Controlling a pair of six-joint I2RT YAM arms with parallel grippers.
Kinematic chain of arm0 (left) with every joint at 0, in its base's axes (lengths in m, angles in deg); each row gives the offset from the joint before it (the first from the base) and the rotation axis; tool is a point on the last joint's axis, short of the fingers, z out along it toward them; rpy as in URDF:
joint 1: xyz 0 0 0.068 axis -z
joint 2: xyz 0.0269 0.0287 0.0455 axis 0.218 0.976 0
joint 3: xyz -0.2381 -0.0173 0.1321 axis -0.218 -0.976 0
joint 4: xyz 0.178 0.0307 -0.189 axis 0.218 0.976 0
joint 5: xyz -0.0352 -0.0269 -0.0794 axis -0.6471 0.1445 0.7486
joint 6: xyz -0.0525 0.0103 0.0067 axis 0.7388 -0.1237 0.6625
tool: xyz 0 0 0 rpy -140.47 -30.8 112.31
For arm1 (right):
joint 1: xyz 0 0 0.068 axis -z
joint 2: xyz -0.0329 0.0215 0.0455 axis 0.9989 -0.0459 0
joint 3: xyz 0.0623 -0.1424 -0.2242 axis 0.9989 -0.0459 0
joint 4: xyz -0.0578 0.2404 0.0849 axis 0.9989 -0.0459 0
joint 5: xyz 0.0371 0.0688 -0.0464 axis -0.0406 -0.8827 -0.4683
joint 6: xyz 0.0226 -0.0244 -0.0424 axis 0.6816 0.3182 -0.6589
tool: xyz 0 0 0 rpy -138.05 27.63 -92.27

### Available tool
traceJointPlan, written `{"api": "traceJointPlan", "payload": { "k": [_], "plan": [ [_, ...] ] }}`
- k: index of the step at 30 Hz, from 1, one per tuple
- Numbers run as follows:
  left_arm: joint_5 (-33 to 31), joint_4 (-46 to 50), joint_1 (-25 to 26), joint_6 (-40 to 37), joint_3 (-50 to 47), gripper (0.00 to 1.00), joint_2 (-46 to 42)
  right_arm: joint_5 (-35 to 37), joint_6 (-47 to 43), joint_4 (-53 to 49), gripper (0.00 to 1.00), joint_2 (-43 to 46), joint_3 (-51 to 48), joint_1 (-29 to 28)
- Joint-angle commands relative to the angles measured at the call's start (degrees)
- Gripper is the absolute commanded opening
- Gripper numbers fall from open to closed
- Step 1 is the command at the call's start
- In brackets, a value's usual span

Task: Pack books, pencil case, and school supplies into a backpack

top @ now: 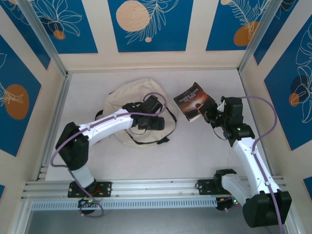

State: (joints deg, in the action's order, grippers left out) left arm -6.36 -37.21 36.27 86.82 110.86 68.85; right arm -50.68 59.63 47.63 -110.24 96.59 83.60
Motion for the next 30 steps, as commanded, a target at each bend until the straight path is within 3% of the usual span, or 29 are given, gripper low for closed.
{"api": "traceJointPlan", "payload": {
  "k": [1,6,14,16,21,24,27,30],
  "plan": [
    [-4.5,3.0,1.4,1.6,4.2,0.72,3.9,-0.7,-3.6,-0.3,0.04,2.3,0.0,0.8],
    [-9.2,9.8,3.7,0.0,11.2,0.73,11.0,-1.0,-5.3,-0.5,0.05,3.1,-0.3,0.8],
    [-9.2,11.8,4.0,1.7,14.3,0.71,15.7,-0.1,-6.6,-0.3,0.05,2.9,-1.1,1.3],
    [-9.3,12.0,3.9,1.6,15.4,0.64,16.8,-0.2,-6.8,-0.6,0.05,2.9,-1.1,1.6],
    [-9.9,12.0,4.0,-1.5,18.6,0.26,17.1,-1.8,-6.2,-0.4,0.05,3.3,-1.8,2.7],
    [-10.5,11.6,3.8,-3.3,19.5,0.10,16.0,-2.3,-6.1,-0.7,0.05,3.3,-1.7,3.5],
    [-11.0,11.5,3.5,-4.8,19.7,0.01,14.2,-1.9,-6.8,-1.6,0.05,3.3,-0.9,4.0],
    [-11.0,11.0,2.8,-6.6,19.6,0.00,11.7,-1.0,-8.1,-3.4,0.05,3.4,0.1,4.7]
  ]
}}
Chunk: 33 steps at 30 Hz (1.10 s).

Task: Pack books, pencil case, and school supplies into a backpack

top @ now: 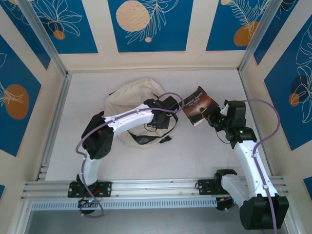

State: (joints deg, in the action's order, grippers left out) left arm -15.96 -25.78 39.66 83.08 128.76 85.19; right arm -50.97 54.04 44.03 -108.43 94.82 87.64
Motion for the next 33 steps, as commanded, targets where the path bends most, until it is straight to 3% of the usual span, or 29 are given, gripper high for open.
{"api": "traceJointPlan", "payload": {
  "k": [1,9,16,20,29,33],
  "plan": [
    [-1.8,-0.6,-0.9,-3.4,1.7,0.00,-5.6,-0.1,-3.1,-0.8,0.05,1.7,2.3,0.8],
    [-7.0,-7.6,-4.6,-6.0,-2.6,0.00,-15.4,0.1,-8.2,-9.3,0.03,3.6,6.2,4.1],
    [-11.2,-18.6,-6.6,-7.4,-6.5,0.00,-22.4,-15.5,-9.6,-7.7,0.03,2.6,6.3,4.1],
    [-10.6,-24.3,-6.8,-10.2,-6.4,0.00,-23.6,-18.1,-7.2,-6.1,0.01,2.4,4.7,1.8],
    [-6.9,-24.9,-6.8,-10.8,-0.3,0.00,-19.4,-21.2,-4.2,-2.9,0.00,0.8,1.3,-5.7],
    [-4.1,-23.4,-7.0,-10.9,2.7,0.00,-17.1,-22.6,1.6,5.6,0.00,-1.5,-1.9,-9.9]
  ]
}}
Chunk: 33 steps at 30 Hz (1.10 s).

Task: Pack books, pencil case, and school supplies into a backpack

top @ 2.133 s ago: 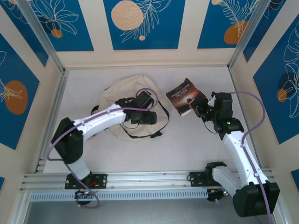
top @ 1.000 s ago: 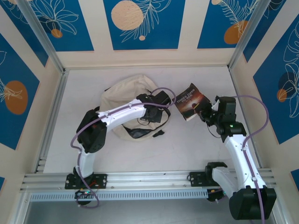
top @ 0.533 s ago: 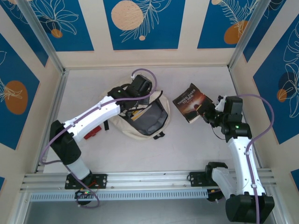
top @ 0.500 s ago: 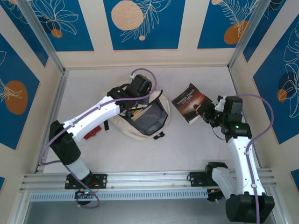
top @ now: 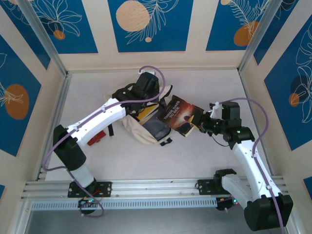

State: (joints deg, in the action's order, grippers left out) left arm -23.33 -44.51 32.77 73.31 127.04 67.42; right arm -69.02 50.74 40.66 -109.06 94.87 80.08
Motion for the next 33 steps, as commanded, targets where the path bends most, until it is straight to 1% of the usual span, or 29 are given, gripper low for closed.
{"api": "traceJointPlan", "payload": {
  "k": [1,4,7,11,14,17,21,25,28,33],
  "plan": [
    [3.9,-4.3,-0.1,-1.0,5.0,0.00,1.0,-4.6,6.6,12.0,0.00,-1.3,-2.7,-3.2],
    [5.4,-4.1,-0.1,-0.9,5.4,0.00,1.2,-2.3,10.5,18.5,0.00,-4.0,-3.5,-5.5],
    [6.0,-3.9,-0.1,-0.9,5.4,0.00,1.0,-2.0,14.5,25.6,0.00,-8.2,-3.0,-6.9],
    [7.4,-3.9,-0.1,-0.4,5.0,0.00,0.5,-0.4,16.8,32.0,0.00,-15.1,-0.3,-9.0],
    [7.6,-3.6,-0.1,-0.1,4.6,0.00,-0.2,2.9,16.1,32.9,0.00,-20.2,2.5,-11.0],
    [7.8,-3.5,-0.1,0.4,4.0,0.00,-1.0,4.5,16.7,34.6,0.00,-26.1,5.0,-12.5],
    [8.2,-4.0,-0.1,1.9,3.1,0.00,-1.6,10.9,15.6,38.6,0.00,-33.9,7.0,-15.3],
    [8.2,-3.8,-0.1,2.8,3.1,0.00,-1.5,13.1,16.3,42.7,0.00,-42.9,10.1,-17.5],
    [8.1,-3.6,-0.1,3.2,3.2,0.00,-1.6,14.6,18.4,46.6,0.00,-48.3,12.1,-19.1],
    [7.5,-3.2,-0.1,3.7,3.4,0.00,-1.6,15.2,23.0,48.9,0.01,-56.1,17.6,-21.0]
  ]
}}
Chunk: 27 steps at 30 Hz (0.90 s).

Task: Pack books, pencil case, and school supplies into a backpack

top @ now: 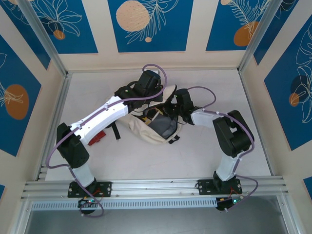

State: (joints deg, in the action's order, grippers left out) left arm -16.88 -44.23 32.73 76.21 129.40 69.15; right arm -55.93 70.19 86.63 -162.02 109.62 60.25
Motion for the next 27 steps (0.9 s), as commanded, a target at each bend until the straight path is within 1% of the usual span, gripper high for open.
{"api": "traceJointPlan", "payload": {
  "k": [1,6,8,9,11,13,14,15,16,19,24,25,26,27],
  "plan": [
    [0.9,-3.5,-0.1,0.8,1.1,0.00,-3.3,2.7,4.5,3.4,0.01,-4.2,3.5,-1.5],
    [0.8,-3.2,-0.1,1.3,1.7,0.00,-3.0,5.0,8.1,4.6,0.01,-9.6,7.7,-3.2],
    [0.6,-2.9,-0.1,1.7,1.9,0.00,-2.7,4.8,8.6,4.1,0.05,-10.9,9.3,-3.4],
    [0.6,-2.6,-0.3,2.4,1.9,0.00,-2.6,4.2,8.5,4.0,0.09,-11.0,9.5,-3.3],
    [1.2,-2.2,-0.7,3.3,1.8,0.00,-2.7,3.9,8.0,3.5,0.23,-9.6,8.6,-3.2],
    [2.1,-2.1,-1.2,4.0,1.7,0.00,-2.7,4.6,6.1,2.1,0.43,-6.6,6.3,-3.1],
    [2.5,-2.1,-1.5,4.3,1.4,0.00,-2.7,5.7,5.3,0.2,0.55,-4.7,5.0,-3.0],
    [3.0,-2.4,-1.8,4.9,0.9,0.00,-2.7,6.5,4.8,-1.2,0.63,-2.9,3.5,-3.0],
    [3.4,-2.7,-1.9,5.0,0.5,0.00,-2.7,6.6,4.4,-1.6,0.67,-1.5,2.1,-3.0],
    [5.0,-3.1,-2.4,5.7,-0.4,0.00,-2.5,7.2,3.6,-3.4,0.72,3.5,-3.2,-2.8],
    [7.3,-3.0,-3.3,6.1,-3.4,0.00,-2.9,9.9,1.2,-11.8,0.73,12.1,-10.7,-2.2],
    [7.8,-3.0,-3.6,6.4,-4.2,0.02,-3.1,10.8,1.0,-13.4,0.73,14.0,-12.1,-2.1],
    [8.6,-3.1,-3.8,6.6,-5.2,0.05,-3.5,12.2,0.7,-15.5,0.72,16.2,-13.7,-1.9],
    [9.4,-3.1,-4.1,6.9,-6.3,0.12,-3.9,13.9,0.4,-18.0,0.72,18.6,-15.0,-1.8]
  ]
}}
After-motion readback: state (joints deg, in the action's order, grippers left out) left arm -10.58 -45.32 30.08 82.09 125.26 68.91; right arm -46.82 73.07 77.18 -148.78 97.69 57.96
